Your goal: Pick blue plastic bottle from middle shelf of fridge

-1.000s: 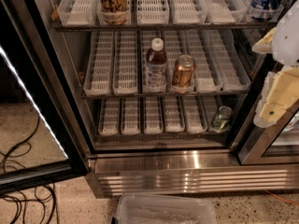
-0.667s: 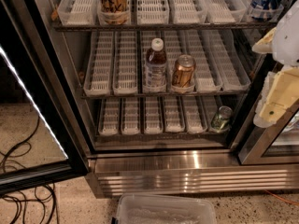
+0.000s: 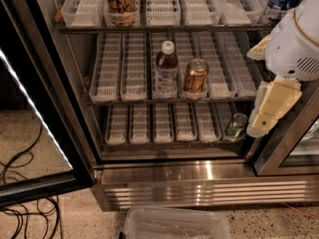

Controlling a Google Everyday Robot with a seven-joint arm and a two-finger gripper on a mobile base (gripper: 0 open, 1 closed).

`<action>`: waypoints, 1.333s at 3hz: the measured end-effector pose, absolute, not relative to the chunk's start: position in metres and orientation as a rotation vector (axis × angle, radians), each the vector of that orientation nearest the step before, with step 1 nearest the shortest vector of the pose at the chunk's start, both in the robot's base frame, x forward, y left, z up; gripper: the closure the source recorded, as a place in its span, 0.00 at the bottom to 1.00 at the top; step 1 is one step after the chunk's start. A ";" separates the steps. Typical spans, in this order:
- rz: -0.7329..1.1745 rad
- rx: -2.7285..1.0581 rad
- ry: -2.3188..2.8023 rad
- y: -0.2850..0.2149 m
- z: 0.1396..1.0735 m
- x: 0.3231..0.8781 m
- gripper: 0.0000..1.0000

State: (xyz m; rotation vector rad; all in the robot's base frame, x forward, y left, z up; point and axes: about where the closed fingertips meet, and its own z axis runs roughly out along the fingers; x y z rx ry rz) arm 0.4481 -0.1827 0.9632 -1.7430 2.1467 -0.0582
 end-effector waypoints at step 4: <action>0.089 -1.143 2.188 -0.141 0.905 0.468 0.00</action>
Offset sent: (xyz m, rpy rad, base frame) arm 0.0461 0.0836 -0.0513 0.3157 -0.1445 -0.1114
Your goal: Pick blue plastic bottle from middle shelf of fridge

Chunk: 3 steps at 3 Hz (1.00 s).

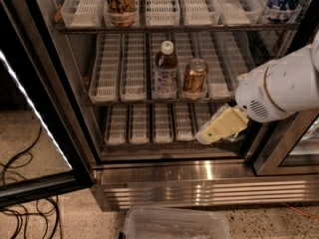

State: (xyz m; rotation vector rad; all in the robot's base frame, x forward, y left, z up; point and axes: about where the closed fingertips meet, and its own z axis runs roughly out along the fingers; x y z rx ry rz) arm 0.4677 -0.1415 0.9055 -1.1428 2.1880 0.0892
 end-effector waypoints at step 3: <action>0.133 -1.096 2.134 -0.104 0.900 0.503 0.00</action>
Offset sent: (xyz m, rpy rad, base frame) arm 0.0221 0.0175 -0.0042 0.0168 -0.0333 -0.0063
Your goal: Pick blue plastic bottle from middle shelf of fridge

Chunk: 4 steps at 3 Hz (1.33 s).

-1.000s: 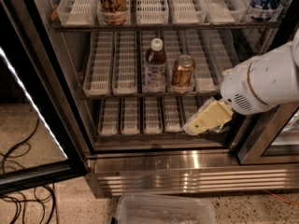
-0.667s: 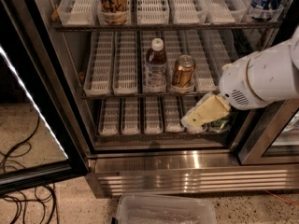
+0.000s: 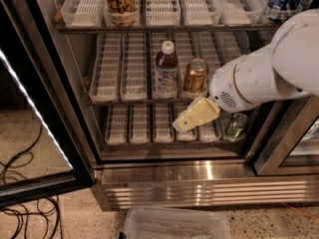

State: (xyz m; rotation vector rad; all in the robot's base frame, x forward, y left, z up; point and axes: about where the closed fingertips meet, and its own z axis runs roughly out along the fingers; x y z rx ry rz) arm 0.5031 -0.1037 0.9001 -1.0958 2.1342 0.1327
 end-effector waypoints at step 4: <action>0.069 -0.783 2.000 -0.049 0.905 0.546 0.00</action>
Offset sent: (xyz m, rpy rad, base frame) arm 0.0536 0.0606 -0.0030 0.2452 -0.1164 -0.3059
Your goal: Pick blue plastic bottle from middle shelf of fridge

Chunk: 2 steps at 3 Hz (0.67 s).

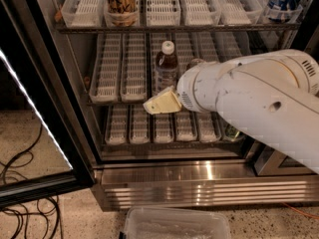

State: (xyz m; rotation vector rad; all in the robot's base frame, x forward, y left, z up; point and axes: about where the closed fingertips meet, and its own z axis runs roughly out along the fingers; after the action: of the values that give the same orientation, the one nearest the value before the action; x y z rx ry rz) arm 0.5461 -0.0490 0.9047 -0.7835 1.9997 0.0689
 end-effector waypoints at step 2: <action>0.089 -0.775 1.997 -0.044 0.897 0.549 0.00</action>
Offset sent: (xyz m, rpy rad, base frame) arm 0.0085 0.0117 -0.0224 0.0428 0.0080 0.0017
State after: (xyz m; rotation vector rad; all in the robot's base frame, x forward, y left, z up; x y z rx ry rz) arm 0.5489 -0.0439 0.8968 -0.7747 1.9969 0.0885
